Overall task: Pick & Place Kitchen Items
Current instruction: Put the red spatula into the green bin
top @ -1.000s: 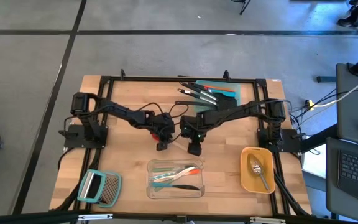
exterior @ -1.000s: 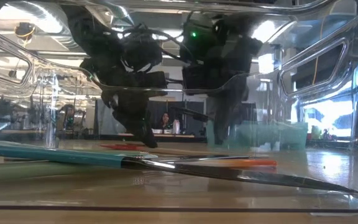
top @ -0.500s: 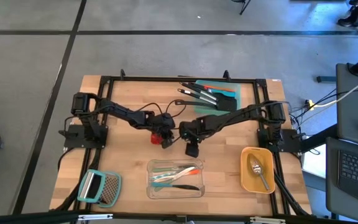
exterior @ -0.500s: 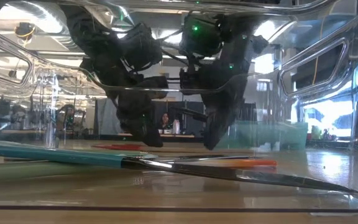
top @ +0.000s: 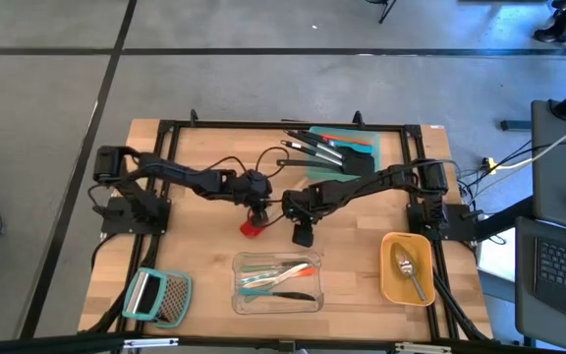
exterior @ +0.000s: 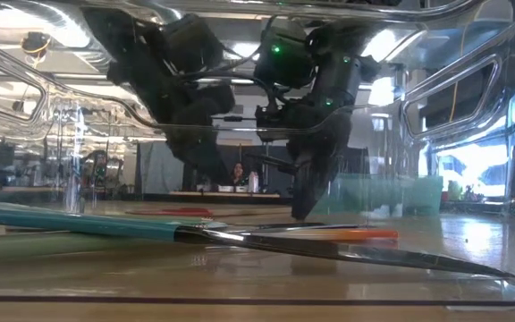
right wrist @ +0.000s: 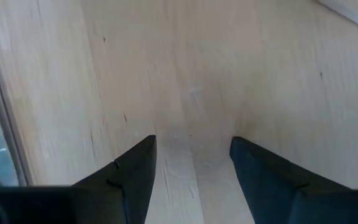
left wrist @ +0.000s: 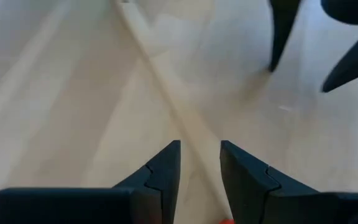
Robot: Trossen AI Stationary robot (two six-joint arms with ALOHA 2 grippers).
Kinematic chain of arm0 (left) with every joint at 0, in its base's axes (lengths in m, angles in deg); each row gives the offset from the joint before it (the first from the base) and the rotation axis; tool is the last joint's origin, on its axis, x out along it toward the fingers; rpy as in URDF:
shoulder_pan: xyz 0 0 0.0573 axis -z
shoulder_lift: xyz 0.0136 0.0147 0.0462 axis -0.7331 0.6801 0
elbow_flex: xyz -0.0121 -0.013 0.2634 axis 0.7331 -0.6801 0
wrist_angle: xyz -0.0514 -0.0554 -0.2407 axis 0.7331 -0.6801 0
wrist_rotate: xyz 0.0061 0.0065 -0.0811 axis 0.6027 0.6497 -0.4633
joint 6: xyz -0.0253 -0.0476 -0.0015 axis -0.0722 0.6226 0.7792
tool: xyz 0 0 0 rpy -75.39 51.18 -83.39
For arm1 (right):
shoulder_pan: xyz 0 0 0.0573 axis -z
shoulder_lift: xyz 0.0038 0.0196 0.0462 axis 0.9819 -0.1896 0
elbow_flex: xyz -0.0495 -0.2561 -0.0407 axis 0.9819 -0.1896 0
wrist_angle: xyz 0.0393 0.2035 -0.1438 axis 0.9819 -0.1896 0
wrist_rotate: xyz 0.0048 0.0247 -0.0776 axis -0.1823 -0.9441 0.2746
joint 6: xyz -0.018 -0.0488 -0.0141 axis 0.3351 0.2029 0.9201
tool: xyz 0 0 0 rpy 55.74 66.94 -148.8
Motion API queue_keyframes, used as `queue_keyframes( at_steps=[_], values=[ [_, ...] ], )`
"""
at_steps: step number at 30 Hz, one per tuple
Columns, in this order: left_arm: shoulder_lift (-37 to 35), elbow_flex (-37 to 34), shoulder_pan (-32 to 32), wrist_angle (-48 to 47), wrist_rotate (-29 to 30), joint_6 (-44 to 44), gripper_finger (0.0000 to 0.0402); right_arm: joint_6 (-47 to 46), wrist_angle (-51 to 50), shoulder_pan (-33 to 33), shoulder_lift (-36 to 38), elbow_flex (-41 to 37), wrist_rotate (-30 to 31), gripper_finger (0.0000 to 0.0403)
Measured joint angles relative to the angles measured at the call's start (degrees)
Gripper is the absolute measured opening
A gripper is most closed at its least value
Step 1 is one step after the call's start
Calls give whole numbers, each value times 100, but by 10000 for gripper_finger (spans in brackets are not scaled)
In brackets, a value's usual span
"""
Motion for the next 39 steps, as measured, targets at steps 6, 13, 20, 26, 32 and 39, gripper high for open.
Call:
queue_keyframes(
  at_steps=[6,13,20,26,32,39],
  values=[
    [-500,9,57,-1159,1,61,106,-110,-142,13,2,166,-210,215],
    [-1035,-544,614,-1152,-577,396,107,-203,-102,44,-57,454,-226,215],
    [-1314,-1462,1271,-243,-369,935,117,901,218,101,-42,585,-208,215],
    [-1337,-1808,1525,-25,720,1813,119,2626,725,-2,-42,591,443,215],
    [-1339,-1825,1371,3,889,1989,114,3114,1368,0,-97,602,672,215],
    [-1236,-1827,1035,11,890,1803,114,3737,1424,-33,-558,610,615,215]
  ],
)
